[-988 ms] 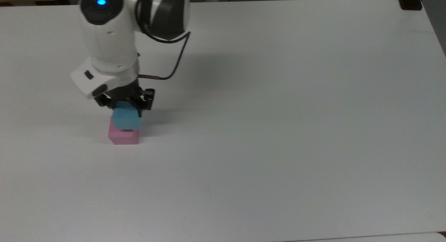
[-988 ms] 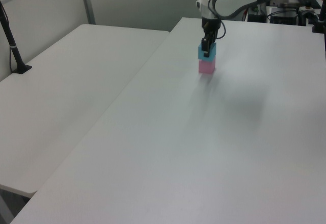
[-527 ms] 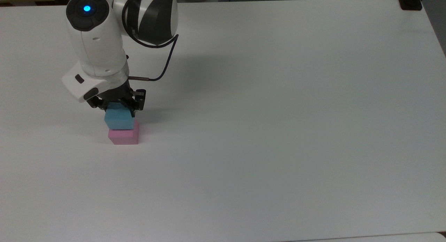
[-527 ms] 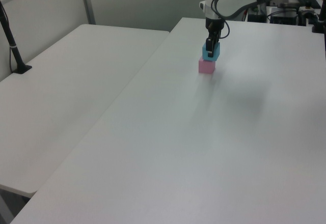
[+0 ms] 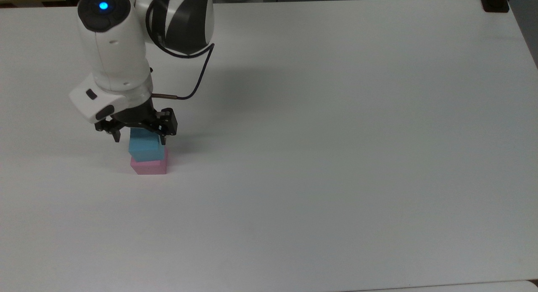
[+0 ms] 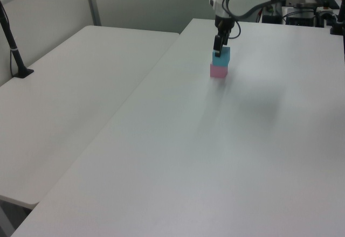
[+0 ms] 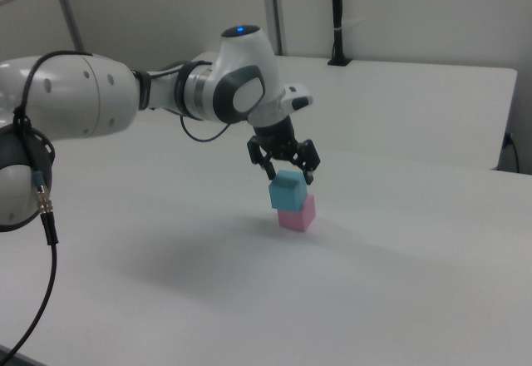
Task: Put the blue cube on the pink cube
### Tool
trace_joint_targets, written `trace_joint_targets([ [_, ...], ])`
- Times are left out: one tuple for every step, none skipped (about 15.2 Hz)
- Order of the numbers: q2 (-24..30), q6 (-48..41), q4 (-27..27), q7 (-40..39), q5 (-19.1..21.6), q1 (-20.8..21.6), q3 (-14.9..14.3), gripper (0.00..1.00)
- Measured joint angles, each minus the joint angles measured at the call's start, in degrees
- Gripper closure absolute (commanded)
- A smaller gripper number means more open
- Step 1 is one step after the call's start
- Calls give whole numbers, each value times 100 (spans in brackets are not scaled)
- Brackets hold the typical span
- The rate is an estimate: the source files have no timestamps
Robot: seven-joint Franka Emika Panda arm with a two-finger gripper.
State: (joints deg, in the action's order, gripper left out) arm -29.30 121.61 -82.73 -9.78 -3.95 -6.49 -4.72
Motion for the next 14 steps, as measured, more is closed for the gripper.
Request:
trace_joint_targets([
  [91, -1, 30, 0, 0, -21, -2, 0],
  [214, -76, 42, 0, 0, -36, -5, 0],
  [356, -262, 46, 0, 0, -41, -5, 0],
  [499, -485, 51, 0, 1, -37, 7, 0],
  [646, -712, 53, 33, 2, -13, 27, 0],
  [776, -926, 54, 157, 4, 37, 49, 0],
  [894, -1140, 55, 383, 4, 129, 60, 0],
  [1076, -1478, 53, 884, 3, 347, 65, 0],
  [1155, -1632, 52, 1123, 3, 460, 66, 0],
  [1228, -1817, 51, 1316, 3, 569, 64, 0],
  [1311, -2046, 51, 1477, 3, 698, 41, 0],
  [1395, -2257, 48, 1579, 3, 831, -11, 0],
  [1486, -2452, 44, 1624, 3, 955, -73, 0],
  [1561, -2590, 35, 1654, 3, 1039, -120, 0],
])
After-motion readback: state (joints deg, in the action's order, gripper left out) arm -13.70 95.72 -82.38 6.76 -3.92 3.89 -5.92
